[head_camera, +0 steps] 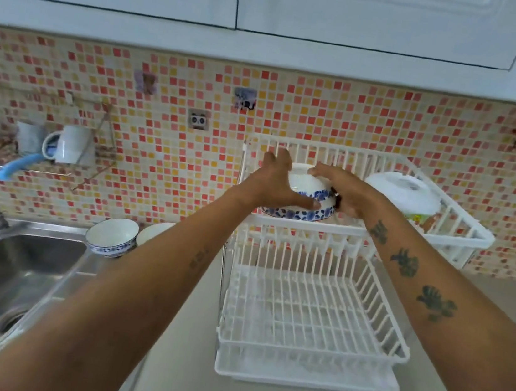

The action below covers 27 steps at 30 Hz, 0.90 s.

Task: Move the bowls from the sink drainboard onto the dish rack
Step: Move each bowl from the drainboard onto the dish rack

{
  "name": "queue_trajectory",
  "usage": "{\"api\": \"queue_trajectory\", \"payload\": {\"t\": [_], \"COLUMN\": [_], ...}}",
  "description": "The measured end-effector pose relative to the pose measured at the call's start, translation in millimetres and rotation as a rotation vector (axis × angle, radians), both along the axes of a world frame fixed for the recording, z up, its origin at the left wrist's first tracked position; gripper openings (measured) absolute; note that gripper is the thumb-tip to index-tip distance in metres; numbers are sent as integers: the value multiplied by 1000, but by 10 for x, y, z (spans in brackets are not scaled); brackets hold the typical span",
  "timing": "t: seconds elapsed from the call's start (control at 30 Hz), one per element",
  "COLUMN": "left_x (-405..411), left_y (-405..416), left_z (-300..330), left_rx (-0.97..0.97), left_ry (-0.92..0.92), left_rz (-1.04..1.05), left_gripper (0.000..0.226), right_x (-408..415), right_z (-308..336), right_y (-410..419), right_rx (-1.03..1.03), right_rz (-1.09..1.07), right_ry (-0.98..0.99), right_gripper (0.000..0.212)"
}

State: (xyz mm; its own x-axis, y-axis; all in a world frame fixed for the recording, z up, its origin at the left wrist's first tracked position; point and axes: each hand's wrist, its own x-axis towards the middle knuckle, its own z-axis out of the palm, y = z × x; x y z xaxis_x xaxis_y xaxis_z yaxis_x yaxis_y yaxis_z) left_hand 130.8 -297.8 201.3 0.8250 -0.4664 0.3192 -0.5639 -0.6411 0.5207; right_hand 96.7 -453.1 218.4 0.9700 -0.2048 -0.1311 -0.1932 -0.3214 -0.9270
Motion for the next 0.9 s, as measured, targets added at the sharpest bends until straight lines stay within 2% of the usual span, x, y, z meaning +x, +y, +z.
{"api": "queue_trajectory", "payload": {"t": [0.07, 0.2, 0.3, 0.4, 0.47, 0.53, 0.6, 0.67, 0.77, 0.83, 0.9], "left_x": [12, -3, 11, 16, -1, -21, -62, -79, -10, 77, 171], "left_y": [-4, -27, -29, -23, -6, 47, 114, 241, 523, 758, 1001], "left_z": [-22, -69, -96, -98, -70, -13, 80, 162, 227, 210, 161], "left_rx": [77, 164, 172, 159, 69, -74, -226, -380, -571, -698, -810], "left_ry": [-19, -48, -55, -25, 16, 4, -42, -50, 3, 47, 111], "left_rz": [9, 0, -7, -27, -38, -43, -34, 9, 99, 158, 230], "left_gripper": [109, 107, 107, 113, 114, 104, 85, 68, 49, 25, 19], "right_x": [14, -15, -48, -44, -34, -5, -23, -14, 51, 84, 131], "right_z": [-27, -61, -70, -79, -75, -63, 1, 100, 261, 354, 411], "right_y": [-5, -6, 17, 41, 77, 135, 249, 468, 893, 1178, 1445], "right_rx": [-63, -84, -77, -163, -343, -529, -500, -468, -447, -390, -290], "right_rz": [-19, 18, 12, -31, -86, -176, -249, -252, -217, -202, -173], "right_ry": [14, 86, 77, 67, -20, -234, -453, -597, -711, -774, -827], "right_gripper": [38, 36, 33, 40, 35, 33, 39, 36, 29, 24, 20]}}
